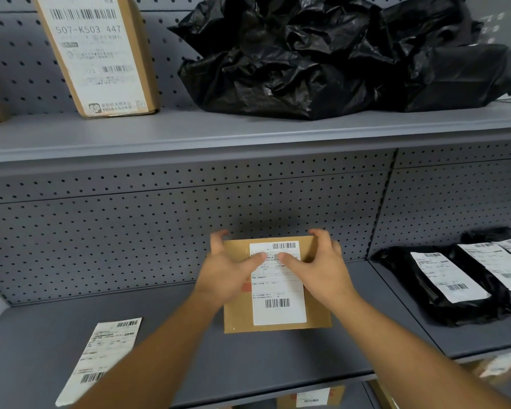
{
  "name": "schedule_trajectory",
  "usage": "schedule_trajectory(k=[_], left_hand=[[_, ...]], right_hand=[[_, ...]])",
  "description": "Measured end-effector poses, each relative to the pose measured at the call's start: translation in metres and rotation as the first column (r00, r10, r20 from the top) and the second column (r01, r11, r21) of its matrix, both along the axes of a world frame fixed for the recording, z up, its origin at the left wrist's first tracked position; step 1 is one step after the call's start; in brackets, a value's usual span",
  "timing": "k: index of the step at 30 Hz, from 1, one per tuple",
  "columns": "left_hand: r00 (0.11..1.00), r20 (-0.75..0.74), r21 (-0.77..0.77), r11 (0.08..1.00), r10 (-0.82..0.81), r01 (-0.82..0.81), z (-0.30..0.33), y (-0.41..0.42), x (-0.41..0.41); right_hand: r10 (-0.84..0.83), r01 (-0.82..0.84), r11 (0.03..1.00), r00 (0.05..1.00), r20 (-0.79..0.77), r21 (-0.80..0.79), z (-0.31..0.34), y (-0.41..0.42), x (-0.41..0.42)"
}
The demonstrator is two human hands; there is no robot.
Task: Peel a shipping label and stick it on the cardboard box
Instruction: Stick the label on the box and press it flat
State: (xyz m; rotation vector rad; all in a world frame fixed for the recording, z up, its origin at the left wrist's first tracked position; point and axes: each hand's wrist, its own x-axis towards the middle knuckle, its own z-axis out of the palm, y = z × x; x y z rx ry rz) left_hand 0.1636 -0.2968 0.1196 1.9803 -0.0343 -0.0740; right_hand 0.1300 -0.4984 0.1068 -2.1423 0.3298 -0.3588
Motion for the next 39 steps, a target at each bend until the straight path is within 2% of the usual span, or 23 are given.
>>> schedule_trajectory(k=[3, 9, 15, 19, 29, 39], left_hand=[[0.984, 0.126, 0.038, 0.991, 0.124, -0.13, -0.011, -0.02, -0.008], [0.953, 0.215, 0.089, 0.967, 0.214, -0.237, -0.021, -0.03, -0.007], [0.95, 0.223, 0.076, 0.967, 0.22, -0.242, -0.022, -0.029, -0.007], [0.954, 0.197, 0.037, 0.971, 0.226, -0.238, -0.022, -0.027, -0.003], [0.972, 0.134, -0.062, 0.981, 0.192, -0.185, -0.028, -0.02, 0.002], [0.967, 0.055, -0.087, 0.966, 0.249, -0.244, -0.034, -0.024, -0.005]], right_hand=[[-0.033, 0.033, 0.999, 0.999, 0.005, -0.006, -0.001, 0.004, 0.002], [-0.088, 0.088, 0.996, 0.996, 0.031, -0.019, -0.001, 0.008, 0.004], [-0.074, 0.075, 0.997, 0.997, 0.032, -0.024, 0.0, 0.004, 0.002], [-0.053, 0.051, 0.997, 0.998, 0.039, 0.057, 0.007, -0.007, 0.003], [-0.017, 0.014, 0.998, 0.999, 0.049, 0.056, 0.01, -0.011, -0.004], [-0.019, 0.019, 0.978, 1.0, 0.0, 0.209, -0.01, 0.001, -0.01]])
